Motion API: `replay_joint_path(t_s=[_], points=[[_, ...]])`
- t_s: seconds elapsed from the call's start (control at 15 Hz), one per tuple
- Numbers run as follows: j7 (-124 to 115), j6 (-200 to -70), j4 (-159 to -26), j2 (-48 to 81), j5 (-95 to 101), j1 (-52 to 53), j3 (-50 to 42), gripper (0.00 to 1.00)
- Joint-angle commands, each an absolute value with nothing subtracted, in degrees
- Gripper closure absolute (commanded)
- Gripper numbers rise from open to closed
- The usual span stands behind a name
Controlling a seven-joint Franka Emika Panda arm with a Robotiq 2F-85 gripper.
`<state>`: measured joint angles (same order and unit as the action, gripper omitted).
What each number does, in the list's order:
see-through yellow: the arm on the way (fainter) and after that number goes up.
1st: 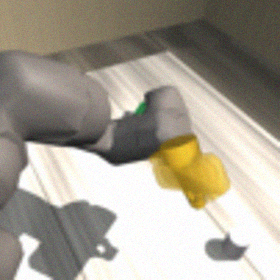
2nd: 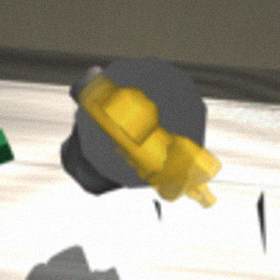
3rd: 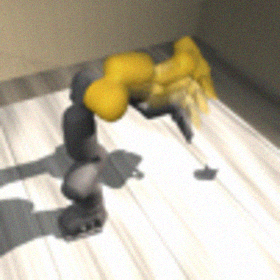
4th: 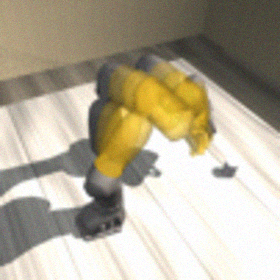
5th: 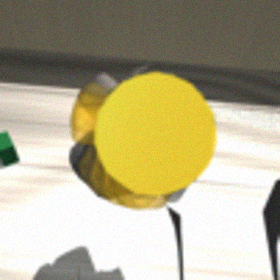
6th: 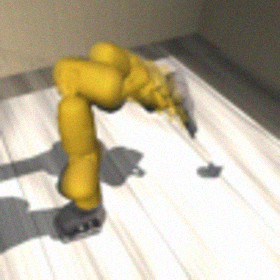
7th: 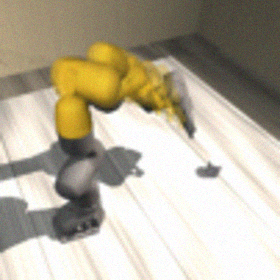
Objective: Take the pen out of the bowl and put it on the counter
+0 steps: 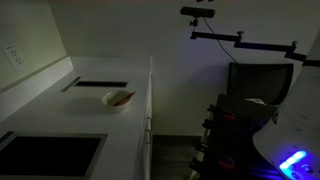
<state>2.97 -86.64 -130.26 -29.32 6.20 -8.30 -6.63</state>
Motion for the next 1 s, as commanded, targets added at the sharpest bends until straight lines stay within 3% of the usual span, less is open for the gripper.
replay_joint_path(t_s=[0.0,0.6,0.93], points=[[2.8,-86.5,-130.1,-29.3,6.4,-7.7,-7.1,0.00],[2.8,-86.5,-130.1,-29.3,6.4,-7.7,-7.1,0.00],[2.4,-94.1,-130.2,-22.3,2.2,-4.5,-5.4,0.00]])
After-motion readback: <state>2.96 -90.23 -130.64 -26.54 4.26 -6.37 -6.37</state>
